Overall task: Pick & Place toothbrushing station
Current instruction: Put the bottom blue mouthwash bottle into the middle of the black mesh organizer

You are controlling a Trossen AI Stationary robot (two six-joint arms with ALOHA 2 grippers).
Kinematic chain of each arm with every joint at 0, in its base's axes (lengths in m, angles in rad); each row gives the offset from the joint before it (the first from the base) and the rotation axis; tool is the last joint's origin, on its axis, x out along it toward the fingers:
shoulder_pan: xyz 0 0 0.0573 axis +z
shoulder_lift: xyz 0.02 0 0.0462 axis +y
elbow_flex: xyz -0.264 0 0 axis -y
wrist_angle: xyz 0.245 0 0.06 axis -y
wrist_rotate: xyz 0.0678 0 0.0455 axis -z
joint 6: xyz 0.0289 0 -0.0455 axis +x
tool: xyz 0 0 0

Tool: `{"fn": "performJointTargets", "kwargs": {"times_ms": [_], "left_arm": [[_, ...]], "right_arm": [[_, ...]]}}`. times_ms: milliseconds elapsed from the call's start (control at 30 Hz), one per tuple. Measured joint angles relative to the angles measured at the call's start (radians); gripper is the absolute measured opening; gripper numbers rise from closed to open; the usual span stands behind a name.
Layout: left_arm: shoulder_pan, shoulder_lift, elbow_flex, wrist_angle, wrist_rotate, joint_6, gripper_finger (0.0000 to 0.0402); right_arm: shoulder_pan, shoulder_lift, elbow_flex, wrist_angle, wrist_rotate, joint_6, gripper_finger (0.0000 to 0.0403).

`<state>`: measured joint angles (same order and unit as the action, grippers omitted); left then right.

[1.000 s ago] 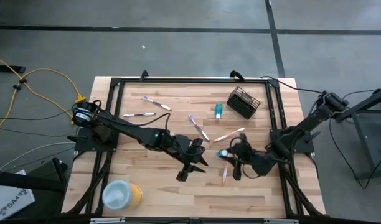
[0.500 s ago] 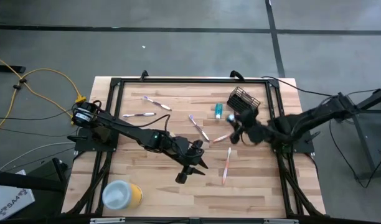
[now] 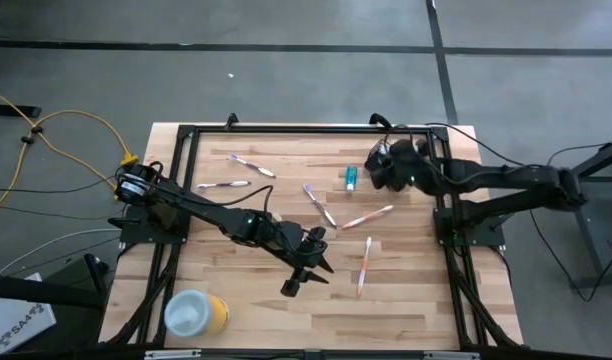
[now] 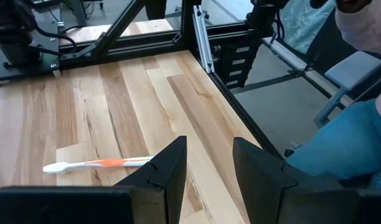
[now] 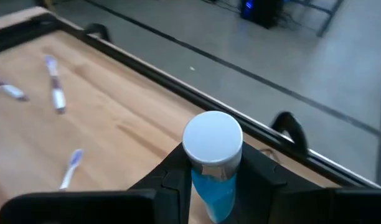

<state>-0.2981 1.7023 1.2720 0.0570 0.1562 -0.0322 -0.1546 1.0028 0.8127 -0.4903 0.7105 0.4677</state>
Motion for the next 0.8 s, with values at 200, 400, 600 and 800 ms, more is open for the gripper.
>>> {"fn": "performJointTargets", "kwargs": {"times_ms": [200,400,600,800], "left_arm": [[0.0,0.0,0.0,0.0,0.0,-0.001,0.0127],[0.0,0.0,0.0,-0.002,0.0,-0.002,0.0127],[0.0,0.0,0.0,-0.007,0.0,-0.002,0.0127],[-0.005,0.0,0.0,-0.014,0.0,-0.002,0.0127]], "right_arm": [[-0.1,0.001,0.0,-0.023,-0.014,0.032,0.0084],[-0.115,0.001,-0.058,-0.012,0.025,0.113,0.0084],[-0.115,0.002,-0.136,0.053,0.076,0.172,0.0084],[-0.115,0.003,-0.23,0.182,0.107,0.184,0.0084]]}}
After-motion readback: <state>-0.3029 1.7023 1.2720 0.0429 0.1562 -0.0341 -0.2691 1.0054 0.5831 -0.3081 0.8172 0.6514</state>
